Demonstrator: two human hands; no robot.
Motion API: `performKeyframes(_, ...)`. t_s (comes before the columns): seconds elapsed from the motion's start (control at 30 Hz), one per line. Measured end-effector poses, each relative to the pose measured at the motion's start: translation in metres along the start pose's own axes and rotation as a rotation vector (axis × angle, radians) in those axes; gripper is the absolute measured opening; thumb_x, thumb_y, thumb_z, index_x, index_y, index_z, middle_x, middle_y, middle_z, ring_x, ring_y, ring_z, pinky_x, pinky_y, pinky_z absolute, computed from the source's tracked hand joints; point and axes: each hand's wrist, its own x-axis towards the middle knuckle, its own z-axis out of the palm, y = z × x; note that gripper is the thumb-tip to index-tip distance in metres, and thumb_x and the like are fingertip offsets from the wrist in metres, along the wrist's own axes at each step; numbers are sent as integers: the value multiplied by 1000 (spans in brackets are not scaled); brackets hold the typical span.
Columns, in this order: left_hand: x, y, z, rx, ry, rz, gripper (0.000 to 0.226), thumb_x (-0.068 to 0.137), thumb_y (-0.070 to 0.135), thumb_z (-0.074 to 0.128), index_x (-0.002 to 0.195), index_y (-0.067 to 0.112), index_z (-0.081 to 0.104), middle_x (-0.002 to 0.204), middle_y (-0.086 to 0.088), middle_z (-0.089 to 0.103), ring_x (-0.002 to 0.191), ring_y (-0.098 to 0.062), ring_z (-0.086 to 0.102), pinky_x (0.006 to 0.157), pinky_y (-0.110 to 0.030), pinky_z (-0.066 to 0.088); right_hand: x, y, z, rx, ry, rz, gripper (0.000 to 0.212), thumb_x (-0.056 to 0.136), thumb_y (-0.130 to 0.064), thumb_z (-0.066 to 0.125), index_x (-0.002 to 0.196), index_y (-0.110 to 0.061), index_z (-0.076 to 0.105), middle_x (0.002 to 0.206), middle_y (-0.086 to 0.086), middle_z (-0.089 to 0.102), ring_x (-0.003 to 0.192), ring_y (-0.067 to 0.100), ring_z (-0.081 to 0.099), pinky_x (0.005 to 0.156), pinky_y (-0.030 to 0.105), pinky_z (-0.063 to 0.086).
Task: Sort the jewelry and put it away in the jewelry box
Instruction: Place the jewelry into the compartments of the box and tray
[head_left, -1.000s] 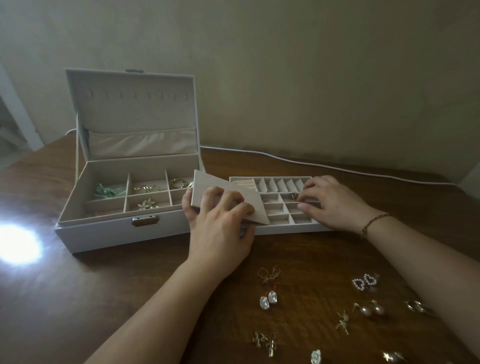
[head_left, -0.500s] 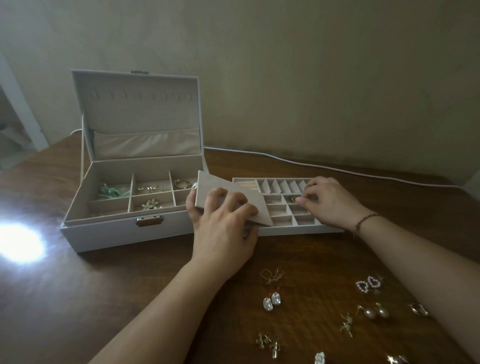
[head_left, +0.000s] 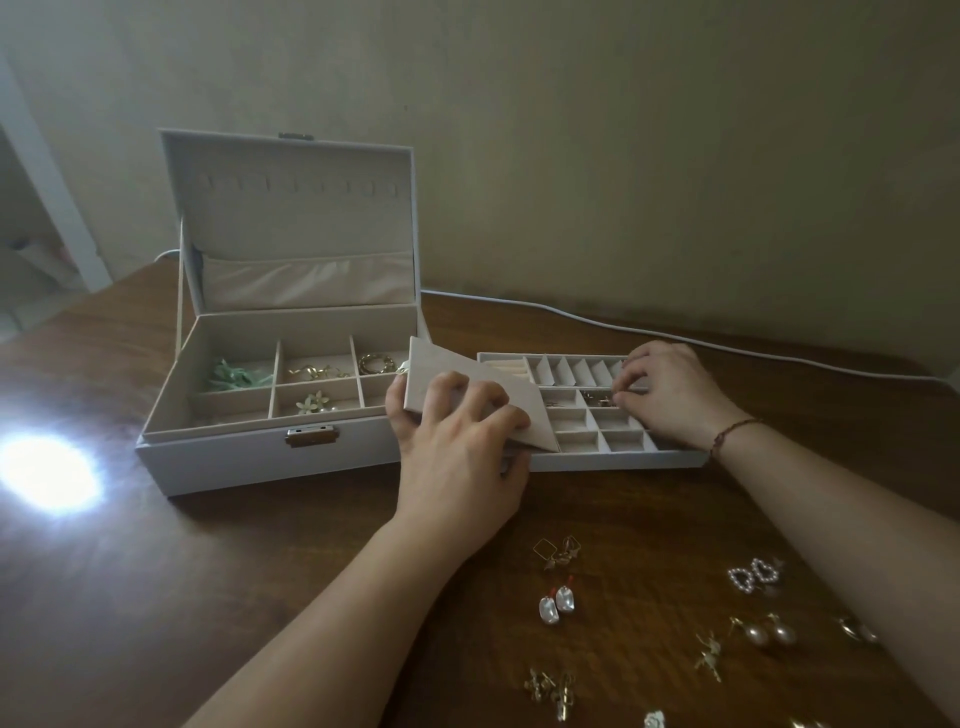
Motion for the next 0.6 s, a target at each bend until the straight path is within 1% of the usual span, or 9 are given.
performKeyframes(0.07, 0, 0, 0, 2, 2, 3, 24, 77, 43, 77, 100, 37, 70, 118, 9, 62, 127, -25, 35, 111, -55, 3, -1, -3, 0, -71, 92, -62, 12, 85, -25, 70, 86, -37, 65, 119, -10, 55, 122, 16, 41, 94, 36, 41)
performKeyframes(0.1, 0, 0, 0, 3, 2, 3, 24, 77, 43, 77, 100, 37, 70, 118, 9, 62, 127, -25, 35, 112, -55, 3, 0, -5, 1, -89, 100, -79, 15, 86, -22, 68, 83, -37, 65, 116, -12, 55, 120, 15, 42, 92, 36, 43)
performKeyframes(0.17, 0, -1, 0, 3, -1, 2, 24, 78, 43, 77, 100, 37, 71, 119, 9, 62, 127, -25, 34, 112, -56, 3, -1, -9, 1, -102, 69, -65, 21, 88, -19, 61, 76, -35, 68, 110, -13, 56, 116, 14, 43, 86, 34, 43)
performKeyframes(0.23, -1, -1, 0, 6, -7, -4, 24, 78, 43, 77, 100, 37, 70, 119, 9, 62, 128, -25, 34, 111, -57, 3, -1, -11, 2, -132, 41, -41, 24, 90, -20, 55, 77, -34, 71, 109, -12, 57, 113, 15, 44, 83, 34, 44)
performKeyframes(0.33, 0, 0, 0, 14, -12, -4, 25, 77, 44, 77, 101, 38, 70, 119, 10, 61, 128, -24, 34, 112, -56, 3, 0, -10, 3, -173, 48, -40, 23, 92, -25, 52, 86, -31, 74, 112, -10, 59, 112, 15, 45, 83, 36, 45)
performKeyframes(0.4, 0, 0, 0, 13, -9, -4, 25, 77, 44, 77, 101, 39, 70, 119, 10, 61, 128, -24, 34, 112, -55, 2, 2, -9, 3, -89, 51, -48, 22, 92, -25, 53, 85, -30, 73, 111, -10, 59, 113, 15, 45, 81, 33, 42)
performKeyframes(0.5, 0, 0, 0, 11, -4, -2, 25, 77, 44, 77, 100, 38, 70, 119, 10, 62, 128, -24, 34, 112, -56, 2, 4, -11, 3, 50, -1, -61, 12, 91, -32, 59, 86, -33, 70, 113, -9, 57, 117, 17, 45, 85, 33, 40)
performKeyframes(0.53, 0, 0, 0, 10, -2, -3, 25, 77, 44, 77, 100, 38, 70, 118, 10, 62, 127, -25, 35, 112, -56, 3, 5, -12, 4, 41, -17, -71, 8, 89, -35, 62, 89, -34, 70, 115, -8, 57, 118, 17, 44, 87, 34, 40)
performKeyframes(0.6, 0, 0, 0, 6, -2, -3, 24, 78, 43, 77, 100, 38, 70, 118, 9, 62, 127, -25, 36, 112, -57, 3, 5, -13, 7, 4, -23, -97, 7, 88, -37, 66, 94, -36, 70, 114, -10, 56, 118, 15, 42, 87, 32, 38)
